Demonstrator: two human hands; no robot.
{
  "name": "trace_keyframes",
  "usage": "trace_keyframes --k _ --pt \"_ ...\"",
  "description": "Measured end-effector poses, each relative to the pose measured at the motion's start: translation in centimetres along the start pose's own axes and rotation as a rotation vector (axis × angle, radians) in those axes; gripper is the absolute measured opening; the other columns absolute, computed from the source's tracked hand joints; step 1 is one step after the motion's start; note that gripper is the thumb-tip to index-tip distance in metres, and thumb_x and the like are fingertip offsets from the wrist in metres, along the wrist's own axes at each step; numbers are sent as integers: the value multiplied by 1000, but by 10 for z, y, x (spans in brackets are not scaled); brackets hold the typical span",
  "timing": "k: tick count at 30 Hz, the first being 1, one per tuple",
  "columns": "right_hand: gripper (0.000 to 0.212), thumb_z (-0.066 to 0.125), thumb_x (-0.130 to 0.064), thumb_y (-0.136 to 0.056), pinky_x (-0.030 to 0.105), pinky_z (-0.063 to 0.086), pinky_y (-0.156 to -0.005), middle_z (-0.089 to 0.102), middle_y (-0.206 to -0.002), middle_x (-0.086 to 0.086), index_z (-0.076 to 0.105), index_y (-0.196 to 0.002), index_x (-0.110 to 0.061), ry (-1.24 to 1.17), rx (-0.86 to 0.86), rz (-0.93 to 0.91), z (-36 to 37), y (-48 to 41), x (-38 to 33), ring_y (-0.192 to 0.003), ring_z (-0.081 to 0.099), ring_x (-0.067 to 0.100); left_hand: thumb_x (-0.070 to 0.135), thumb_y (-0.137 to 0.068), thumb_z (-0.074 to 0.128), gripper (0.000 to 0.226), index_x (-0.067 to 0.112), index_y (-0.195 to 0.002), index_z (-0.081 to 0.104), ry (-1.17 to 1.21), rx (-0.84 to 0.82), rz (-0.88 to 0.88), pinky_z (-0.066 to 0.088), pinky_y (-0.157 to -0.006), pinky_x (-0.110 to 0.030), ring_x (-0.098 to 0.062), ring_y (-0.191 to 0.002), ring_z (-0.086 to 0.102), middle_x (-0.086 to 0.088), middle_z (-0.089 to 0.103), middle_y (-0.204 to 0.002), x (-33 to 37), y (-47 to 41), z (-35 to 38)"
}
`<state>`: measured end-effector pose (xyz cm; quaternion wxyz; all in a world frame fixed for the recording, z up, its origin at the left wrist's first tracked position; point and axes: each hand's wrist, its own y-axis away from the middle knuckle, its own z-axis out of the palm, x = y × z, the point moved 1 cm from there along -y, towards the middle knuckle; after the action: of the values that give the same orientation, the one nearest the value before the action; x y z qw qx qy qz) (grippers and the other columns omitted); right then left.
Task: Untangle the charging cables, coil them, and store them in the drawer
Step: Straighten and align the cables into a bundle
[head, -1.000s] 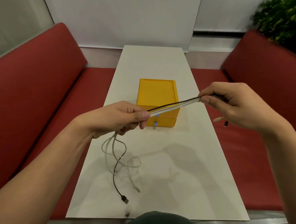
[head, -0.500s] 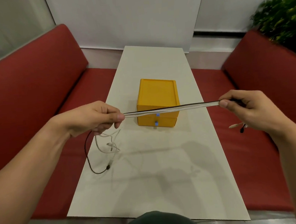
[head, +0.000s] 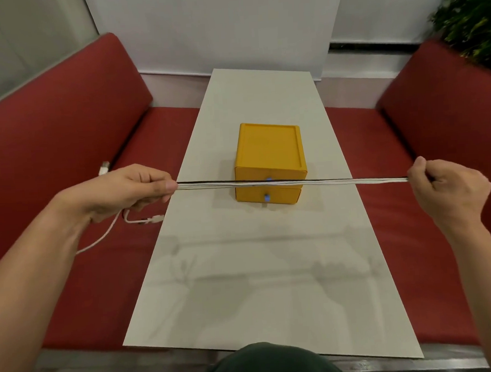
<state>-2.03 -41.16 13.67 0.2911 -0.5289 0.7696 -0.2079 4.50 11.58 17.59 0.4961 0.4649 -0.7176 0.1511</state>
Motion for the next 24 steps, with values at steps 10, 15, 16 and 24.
trace_keyframes --k 10,15,16,24 --pt "64 36 -53 -101 34 44 -58 52 -43 3 52 -60 -6 -32 -307 120 51 34 18 -43 53 26 63 -87 65 50 14 -80 70 -96 77 75 22 -51 -32 -24 -59 28 -6 39 -63 12 0 21" --pt "77 20 -75 -96 39 45 -69 58 -63 2 61 -64 -19 133 -623 109 84 58 28 -67 56 33 42 -99 62 36 18 -74 68 -146 46 34 23 -49 -29 -15 -55 27 6 38 -58 24 -13 41" --pt "81 15 -79 -94 39 43 -70 59 -65 1 61 -65 -19 147 -661 110 88 61 28 -70 56 34 42 -101 61 36 19 -74 68 -174 45 26 23 -50 -31 -17 -56 27 7 39 -59 26 -15 44" --pt "67 26 -69 -100 44 43 -102 69 -127 0 72 -119 -24 -225 -637 -84 80 60 -53 -121 60 29 42 -102 60 35 22 -75 68 -240 17 -11 25 -50 -32 -24 -63 29 12 40 -58 40 -22 59"
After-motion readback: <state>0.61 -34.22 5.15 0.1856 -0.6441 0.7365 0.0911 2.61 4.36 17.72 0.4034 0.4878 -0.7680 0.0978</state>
